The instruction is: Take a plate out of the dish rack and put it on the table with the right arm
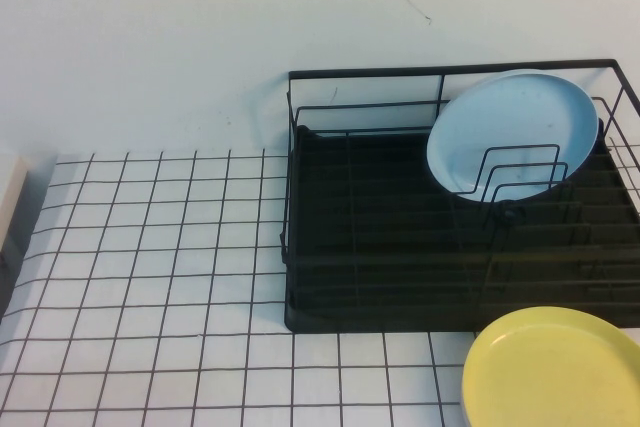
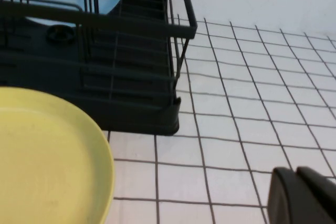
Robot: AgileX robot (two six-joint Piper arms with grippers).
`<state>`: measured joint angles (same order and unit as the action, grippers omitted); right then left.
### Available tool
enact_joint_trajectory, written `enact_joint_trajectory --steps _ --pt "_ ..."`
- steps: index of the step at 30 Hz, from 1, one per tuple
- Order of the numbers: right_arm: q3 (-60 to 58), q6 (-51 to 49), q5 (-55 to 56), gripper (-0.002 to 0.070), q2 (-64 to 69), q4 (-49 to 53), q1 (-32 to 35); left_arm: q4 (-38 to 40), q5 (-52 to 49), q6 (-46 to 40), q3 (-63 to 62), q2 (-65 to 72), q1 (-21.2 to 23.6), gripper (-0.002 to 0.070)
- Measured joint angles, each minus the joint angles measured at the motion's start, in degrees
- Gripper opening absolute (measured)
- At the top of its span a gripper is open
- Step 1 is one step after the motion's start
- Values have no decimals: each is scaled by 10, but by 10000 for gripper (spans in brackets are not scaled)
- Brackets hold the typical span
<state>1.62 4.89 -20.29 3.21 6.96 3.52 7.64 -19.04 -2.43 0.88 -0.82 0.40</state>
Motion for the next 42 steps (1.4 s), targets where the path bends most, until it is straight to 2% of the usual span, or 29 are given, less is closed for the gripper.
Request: enact_joint_trajectory --steps 13,22,42 --pt "-28 41 -1 -2 -39 4 0 0 0 2 0 0 0 -3" --pt "-28 6 -1 -2 -39 -1 -12 0 0 2 0 0 0 -3" --pt "-28 0 -1 -2 -39 -5 -17 0 0 2 0 0 0 -3"
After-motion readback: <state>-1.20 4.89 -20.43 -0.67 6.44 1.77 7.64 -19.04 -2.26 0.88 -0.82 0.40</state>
